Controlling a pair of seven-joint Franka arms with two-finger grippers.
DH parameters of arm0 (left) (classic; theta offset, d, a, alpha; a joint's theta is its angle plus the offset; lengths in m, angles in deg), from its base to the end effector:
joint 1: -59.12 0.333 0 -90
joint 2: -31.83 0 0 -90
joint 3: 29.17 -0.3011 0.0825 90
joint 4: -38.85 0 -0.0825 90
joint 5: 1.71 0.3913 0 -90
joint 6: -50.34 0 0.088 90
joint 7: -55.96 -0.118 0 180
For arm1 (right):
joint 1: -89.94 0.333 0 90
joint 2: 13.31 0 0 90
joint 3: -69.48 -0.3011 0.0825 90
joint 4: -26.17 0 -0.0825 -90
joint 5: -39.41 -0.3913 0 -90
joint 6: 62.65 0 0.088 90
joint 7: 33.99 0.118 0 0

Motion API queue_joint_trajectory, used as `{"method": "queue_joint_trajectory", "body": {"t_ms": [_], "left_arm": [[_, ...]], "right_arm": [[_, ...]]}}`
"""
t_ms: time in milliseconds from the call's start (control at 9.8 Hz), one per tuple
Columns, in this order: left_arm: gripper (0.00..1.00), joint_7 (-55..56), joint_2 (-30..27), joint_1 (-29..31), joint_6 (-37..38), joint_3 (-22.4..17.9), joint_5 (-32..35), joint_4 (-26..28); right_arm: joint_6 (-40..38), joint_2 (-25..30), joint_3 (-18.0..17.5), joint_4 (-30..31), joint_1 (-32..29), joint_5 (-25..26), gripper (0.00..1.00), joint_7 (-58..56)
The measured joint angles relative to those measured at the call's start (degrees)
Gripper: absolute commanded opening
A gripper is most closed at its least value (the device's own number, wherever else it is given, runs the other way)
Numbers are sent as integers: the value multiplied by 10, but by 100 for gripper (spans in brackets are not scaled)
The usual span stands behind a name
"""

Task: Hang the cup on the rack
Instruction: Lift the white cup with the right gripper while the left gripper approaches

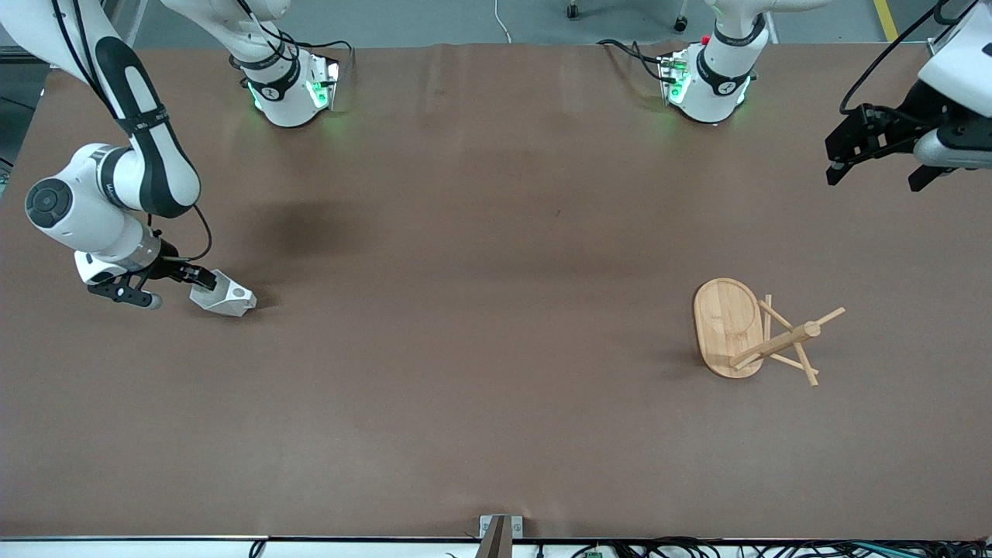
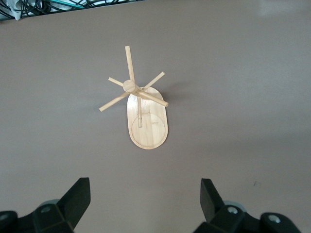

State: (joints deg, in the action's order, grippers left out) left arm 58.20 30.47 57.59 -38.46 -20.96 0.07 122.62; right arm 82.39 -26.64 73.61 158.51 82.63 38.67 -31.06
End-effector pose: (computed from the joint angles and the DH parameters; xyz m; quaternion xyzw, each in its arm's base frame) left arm 0.5454 -0.0910 0.6619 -0.9962 0.0642 -0.0571 0.0113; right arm 0.5146 -0.1052 0.2117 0.9916 -0.1294 -0.0055 0.0042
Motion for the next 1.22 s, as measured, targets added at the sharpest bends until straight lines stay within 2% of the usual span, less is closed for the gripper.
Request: {"method": "queue_joint_trajectory", "body": {"t_ms": [306, 408, 510, 612, 1020, 1224], "left_arm": [[100, 0, 5, -1, 0, 3, 0, -1], [100, 0, 6, -2, 0, 4, 0, -1], [100, 0, 8, -2, 0, 5, 0, -1], [100, 0, 8, -2, 0, 5, 0, -3], [100, 0, 8, 0, 0, 5, 0, -6], [100, 0, 8, 0, 0, 5, 0, -7]], "right_arm": [[6, -11, -3, 0, 0, 0, 39, 0], [6, -12, -4, -1, 0, -1, 29, 0], [6, -16, -5, -5, 1, -9, 8, 0], [6, -22, -8, -11, 2, -19, 0, 0], [-13, -28, -10, -30, 6, -28, 0, -17], [-142, -18, -12, -101, 11, -28, 0, -42]]}}
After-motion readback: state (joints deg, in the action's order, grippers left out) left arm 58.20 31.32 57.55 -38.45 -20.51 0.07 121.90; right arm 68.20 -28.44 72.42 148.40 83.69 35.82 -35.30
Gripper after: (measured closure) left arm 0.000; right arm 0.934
